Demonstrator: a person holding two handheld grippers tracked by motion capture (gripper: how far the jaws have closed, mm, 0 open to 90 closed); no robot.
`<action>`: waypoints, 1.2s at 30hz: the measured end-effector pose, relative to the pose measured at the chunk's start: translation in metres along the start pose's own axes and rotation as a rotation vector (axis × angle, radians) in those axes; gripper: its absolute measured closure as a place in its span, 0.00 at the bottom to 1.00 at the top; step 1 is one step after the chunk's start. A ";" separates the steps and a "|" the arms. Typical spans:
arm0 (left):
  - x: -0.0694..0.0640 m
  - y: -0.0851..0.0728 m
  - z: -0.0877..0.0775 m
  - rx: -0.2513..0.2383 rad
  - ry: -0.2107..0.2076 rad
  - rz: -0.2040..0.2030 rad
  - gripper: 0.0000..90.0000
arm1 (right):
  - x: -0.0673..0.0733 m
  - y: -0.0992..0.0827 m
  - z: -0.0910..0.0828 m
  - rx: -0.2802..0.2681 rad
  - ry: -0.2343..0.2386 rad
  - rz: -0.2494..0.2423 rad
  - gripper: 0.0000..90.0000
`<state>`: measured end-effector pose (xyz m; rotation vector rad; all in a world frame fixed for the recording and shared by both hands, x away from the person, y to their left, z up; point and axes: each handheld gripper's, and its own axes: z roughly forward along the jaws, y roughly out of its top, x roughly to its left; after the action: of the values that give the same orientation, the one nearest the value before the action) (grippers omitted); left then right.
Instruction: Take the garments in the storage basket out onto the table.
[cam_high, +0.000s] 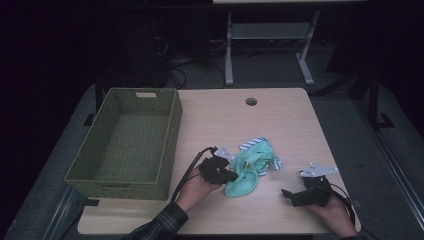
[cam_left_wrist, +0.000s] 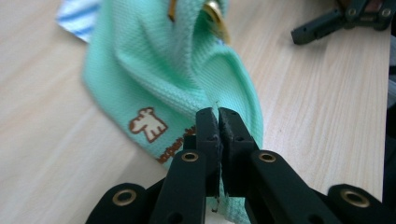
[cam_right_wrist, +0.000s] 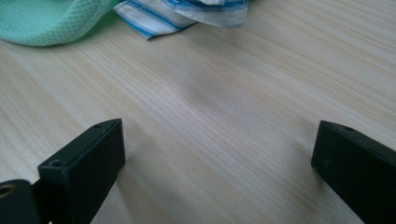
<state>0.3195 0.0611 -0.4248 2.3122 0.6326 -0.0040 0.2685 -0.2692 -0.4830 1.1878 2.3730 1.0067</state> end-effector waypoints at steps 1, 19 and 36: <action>0.001 -0.001 -0.003 -0.008 0.005 -0.004 0.97 | 0.000 0.000 0.000 -0.001 0.000 -0.001 0.03; 0.044 -0.030 -0.004 0.065 0.229 -0.144 0.87 | 0.000 0.000 0.000 0.000 0.000 -0.001 0.03; 0.013 -0.031 -0.010 0.061 0.109 -0.052 0.91 | 0.000 0.000 0.000 0.000 -0.002 0.000 0.03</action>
<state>0.3157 0.0928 -0.4398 2.3658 0.7575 0.0800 0.2685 -0.2692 -0.4830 1.1878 2.3722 1.0050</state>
